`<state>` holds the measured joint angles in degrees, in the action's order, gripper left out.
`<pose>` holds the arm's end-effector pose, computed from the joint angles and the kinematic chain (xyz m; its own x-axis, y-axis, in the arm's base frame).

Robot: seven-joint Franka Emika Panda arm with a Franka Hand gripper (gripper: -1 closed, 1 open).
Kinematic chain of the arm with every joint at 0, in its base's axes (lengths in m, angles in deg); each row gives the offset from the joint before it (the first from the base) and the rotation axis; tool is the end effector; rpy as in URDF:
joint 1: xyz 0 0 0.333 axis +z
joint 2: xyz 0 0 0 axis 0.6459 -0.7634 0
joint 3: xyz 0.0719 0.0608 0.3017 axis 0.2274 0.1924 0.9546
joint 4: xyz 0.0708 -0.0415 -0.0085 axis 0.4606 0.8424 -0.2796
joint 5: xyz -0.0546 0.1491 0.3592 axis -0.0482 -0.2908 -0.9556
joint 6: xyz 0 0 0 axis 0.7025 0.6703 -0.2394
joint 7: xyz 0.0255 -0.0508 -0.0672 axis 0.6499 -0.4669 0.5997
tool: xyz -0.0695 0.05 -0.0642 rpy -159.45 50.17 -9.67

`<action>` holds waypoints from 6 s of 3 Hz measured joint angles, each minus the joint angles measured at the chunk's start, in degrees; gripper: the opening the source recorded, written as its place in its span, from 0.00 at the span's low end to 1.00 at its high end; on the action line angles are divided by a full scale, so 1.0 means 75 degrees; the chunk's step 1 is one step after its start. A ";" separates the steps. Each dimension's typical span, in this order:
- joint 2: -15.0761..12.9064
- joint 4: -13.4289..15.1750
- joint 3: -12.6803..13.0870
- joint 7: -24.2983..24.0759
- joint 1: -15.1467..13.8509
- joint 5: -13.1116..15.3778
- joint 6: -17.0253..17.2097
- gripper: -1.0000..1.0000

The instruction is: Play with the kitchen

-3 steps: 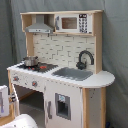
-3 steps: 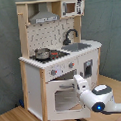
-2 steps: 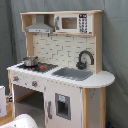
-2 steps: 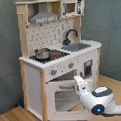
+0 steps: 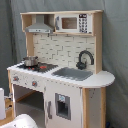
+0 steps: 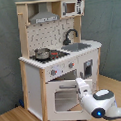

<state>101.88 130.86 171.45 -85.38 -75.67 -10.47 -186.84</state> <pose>0.2240 0.5105 0.2352 0.3940 0.6973 0.5988 -0.2727 -0.5335 0.8006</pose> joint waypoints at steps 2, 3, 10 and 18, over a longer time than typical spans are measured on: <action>-0.0036 -0.0051 -0.0204 0.0318 0.0386 0.0303 0.1236 1.00; -0.0035 -0.0046 -0.0792 0.0691 0.0599 0.0572 0.1441 1.00; -0.0510 0.0397 -0.2879 0.6500 0.1511 0.0233 0.1475 1.00; -0.2818 0.1270 -0.3706 1.2226 0.1196 -0.1750 0.0610 1.00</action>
<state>80.74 140.39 143.65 6.31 -66.70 -23.60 -182.26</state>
